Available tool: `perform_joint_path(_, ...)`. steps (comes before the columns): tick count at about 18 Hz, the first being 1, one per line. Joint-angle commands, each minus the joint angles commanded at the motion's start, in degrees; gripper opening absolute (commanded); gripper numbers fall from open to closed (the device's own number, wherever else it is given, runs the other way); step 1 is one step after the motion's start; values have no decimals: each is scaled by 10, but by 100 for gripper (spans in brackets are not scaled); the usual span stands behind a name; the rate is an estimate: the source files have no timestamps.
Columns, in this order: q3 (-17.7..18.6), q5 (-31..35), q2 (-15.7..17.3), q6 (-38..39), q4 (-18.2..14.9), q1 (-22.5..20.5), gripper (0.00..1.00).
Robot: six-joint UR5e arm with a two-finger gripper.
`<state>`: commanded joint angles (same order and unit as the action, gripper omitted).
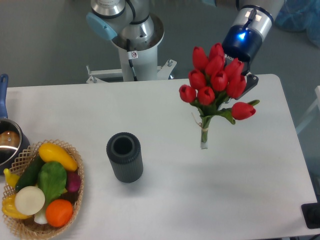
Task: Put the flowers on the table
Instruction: 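Lift the red tulip bouquet upward with the gripper, stems hanging down, then tilt the bouquet and lower it toward the table beside the grey vase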
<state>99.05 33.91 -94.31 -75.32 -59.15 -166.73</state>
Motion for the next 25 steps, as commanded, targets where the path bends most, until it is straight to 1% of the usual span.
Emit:
perform_joint_path(2, -1, 53, -1, 0, -1, 2, 44)
perform_joint_path(4, -10, 132, -7, 0, -2, 7, 44)
perform_joint_path(5, -10, 169, -9, -2, -2, 13, 44)
perform_joint_path(7, -10, 216, -18, -6, -2, 31, 44)
perform_joint_path(11, -8, 316, -35, -10, -7, 39, 44)
perform_joint_path(13, -10, 331, -49, -11, -19, 50, 43)
perform_joint_path(14, -8, 338, -59, -13, -20, 54, 43)
perform_joint_path(18, -6, 403, -85, -15, -25, 85, 44)
perform_joint_path(19, -4, 411, -90, -9, -28, 88, 44)
perform_joint_path(21, -3, 414, -94, -5, -52, 90, 45)
perform_joint_path(22, -3, 415, -96, -6, -57, 91, 45)
perform_joint_path(25, 0, 437, -108, -6, -59, 93, 45)
